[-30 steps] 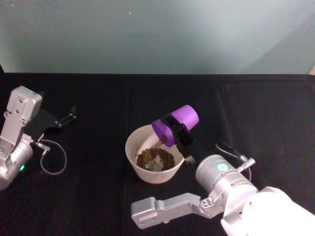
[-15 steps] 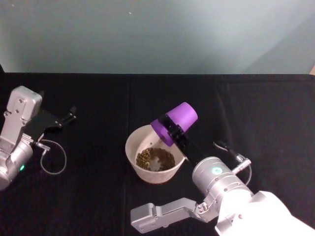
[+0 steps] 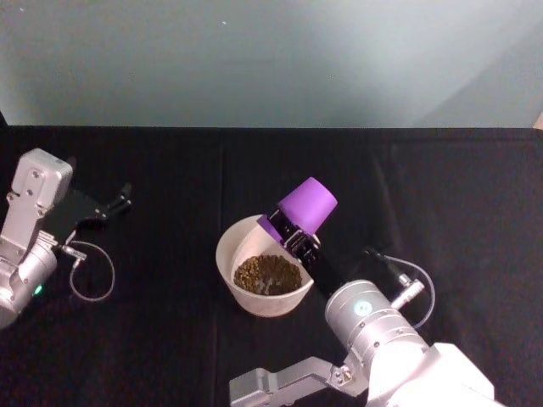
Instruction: Pick up the cup and pour the mung beans from the cup into the bowl.
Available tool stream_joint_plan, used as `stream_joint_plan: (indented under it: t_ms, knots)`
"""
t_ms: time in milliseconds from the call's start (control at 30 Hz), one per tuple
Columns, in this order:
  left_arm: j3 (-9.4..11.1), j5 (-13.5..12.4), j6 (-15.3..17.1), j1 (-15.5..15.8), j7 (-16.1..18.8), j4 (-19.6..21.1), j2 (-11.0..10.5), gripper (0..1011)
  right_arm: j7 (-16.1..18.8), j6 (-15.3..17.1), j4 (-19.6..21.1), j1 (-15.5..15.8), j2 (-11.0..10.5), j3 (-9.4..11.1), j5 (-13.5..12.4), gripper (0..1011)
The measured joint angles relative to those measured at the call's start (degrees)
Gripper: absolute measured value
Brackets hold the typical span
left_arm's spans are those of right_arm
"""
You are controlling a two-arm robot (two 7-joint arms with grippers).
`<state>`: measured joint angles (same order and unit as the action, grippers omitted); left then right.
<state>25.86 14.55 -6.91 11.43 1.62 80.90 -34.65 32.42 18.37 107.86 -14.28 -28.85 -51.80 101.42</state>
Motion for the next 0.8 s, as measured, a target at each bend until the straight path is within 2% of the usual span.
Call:
stream_joint_plan:
  t_ms: [233, 400, 800]
  knots:
    - [0.0, 0.0, 0.0, 0.0, 0.0, 0.0, 0.0, 1000, 2.9, -0.8, 0.0, -1.0, -0.4, -2.1, 5.4, 729]
    - [0.0, 0.0, 0.0, 0.0, 0.0, 0.0, 0.0, 1000, 3.8, -1.2, -0.1, -1.4, -0.5, -2.9, 7.1, 729]
    - [0.0, 0.0, 0.0, 0.0, 0.0, 0.0, 0.0, 1000, 3.7, -1.5, -0.4, -1.6, -0.8, -3.5, 8.0, 729]
